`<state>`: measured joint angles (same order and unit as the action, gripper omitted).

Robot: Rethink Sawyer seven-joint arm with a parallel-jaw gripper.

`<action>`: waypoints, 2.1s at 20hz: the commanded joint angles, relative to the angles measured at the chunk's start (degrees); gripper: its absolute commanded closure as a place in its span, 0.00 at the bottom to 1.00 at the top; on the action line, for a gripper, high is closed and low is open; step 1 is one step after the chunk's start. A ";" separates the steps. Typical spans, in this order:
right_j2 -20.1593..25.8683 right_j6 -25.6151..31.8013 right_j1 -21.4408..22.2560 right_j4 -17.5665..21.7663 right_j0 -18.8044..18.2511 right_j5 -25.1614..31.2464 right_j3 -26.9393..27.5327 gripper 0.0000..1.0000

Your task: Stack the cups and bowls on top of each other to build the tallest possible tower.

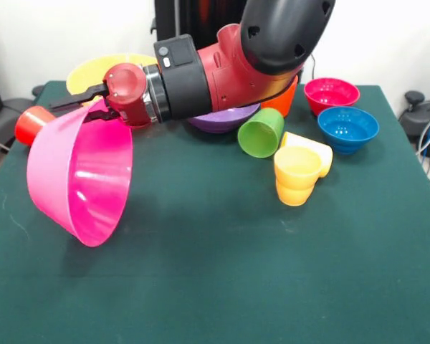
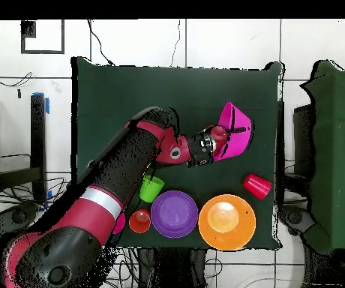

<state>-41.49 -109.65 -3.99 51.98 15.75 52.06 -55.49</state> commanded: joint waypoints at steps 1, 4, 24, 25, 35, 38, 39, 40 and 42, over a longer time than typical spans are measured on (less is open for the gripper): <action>8.35 17.43 -3.08 0.00 0.30 3.07 0.36 0.00; 8.71 18.36 -3.33 -0.61 0.30 3.64 1.05 0.00; 8.86 20.96 -10.05 -0.63 0.59 13.77 10.21 0.00; 9.05 20.87 -10.21 -0.57 0.48 13.43 10.59 0.00; 9.90 18.21 -12.23 0.85 -0.49 5.31 14.56 0.00; 8.82 15.79 -18.39 5.92 -1.91 -0.98 21.40 0.00; 8.67 15.56 -19.75 6.64 -2.53 -1.69 23.28 0.00; 8.51 14.04 -21.48 8.36 -3.37 -4.78 25.77 0.00; 8.58 11.38 -22.87 10.46 -4.32 -10.71 28.11 0.00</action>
<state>-41.40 -106.46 -18.61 57.16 14.16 57.18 -39.03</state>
